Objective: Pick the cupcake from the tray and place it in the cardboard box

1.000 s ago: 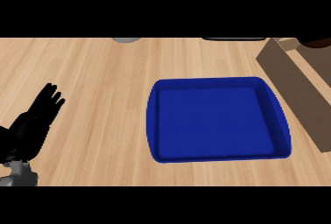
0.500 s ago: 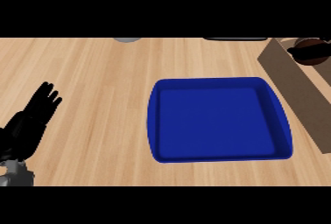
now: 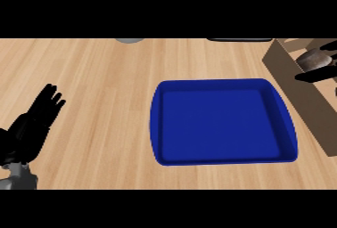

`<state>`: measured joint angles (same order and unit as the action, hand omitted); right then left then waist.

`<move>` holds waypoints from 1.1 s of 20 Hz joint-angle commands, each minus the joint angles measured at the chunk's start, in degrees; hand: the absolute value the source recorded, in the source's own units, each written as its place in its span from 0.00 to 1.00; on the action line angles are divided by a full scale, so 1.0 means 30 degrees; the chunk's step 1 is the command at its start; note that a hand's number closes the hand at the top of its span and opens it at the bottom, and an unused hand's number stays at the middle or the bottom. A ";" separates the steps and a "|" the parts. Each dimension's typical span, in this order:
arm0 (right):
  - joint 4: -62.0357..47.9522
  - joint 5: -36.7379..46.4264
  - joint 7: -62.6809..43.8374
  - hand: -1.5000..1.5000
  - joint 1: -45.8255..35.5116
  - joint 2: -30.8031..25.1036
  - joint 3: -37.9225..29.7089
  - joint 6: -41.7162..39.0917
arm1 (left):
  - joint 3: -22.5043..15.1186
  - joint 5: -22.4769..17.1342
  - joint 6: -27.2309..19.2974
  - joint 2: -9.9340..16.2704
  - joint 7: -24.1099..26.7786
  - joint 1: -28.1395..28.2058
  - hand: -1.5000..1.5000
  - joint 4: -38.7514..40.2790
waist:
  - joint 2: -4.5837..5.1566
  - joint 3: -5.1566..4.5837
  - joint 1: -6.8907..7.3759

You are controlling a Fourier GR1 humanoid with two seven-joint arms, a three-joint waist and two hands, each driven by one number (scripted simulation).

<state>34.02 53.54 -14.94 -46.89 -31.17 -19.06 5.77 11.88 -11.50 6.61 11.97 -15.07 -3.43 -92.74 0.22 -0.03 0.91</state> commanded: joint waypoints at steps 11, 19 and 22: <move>0.3080 -0.7082 0.3538 0.00 0.0311 0.0238 -0.5956 0.3958 | 0.0181 0.0065 -0.0395 -0.0141 -0.0438 0.0080 0.50 -0.0193 | -0.0133 0.0018 -0.0457; 0.5774 -1.0781 0.4236 0.00 0.4493 -0.2084 -0.8316 0.0744 | 0.0787 -0.0420 0.0263 0.0404 -0.0322 0.0433 0.50 -0.0481 | -0.0180 0.0004 -0.0591; 0.7299 -1.1974 0.4521 0.00 0.6474 -0.1168 -0.8430 0.0463 | 0.0536 -0.0450 0.0374 0.0037 -0.0409 0.1200 0.50 -0.1274 | -0.0136 0.0007 -0.0420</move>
<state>51.19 22.21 -2.03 -33.62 -34.76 -42.59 10.28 13.04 -12.16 6.78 12.00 -16.42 -1.49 -95.28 -0.21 -0.02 -0.48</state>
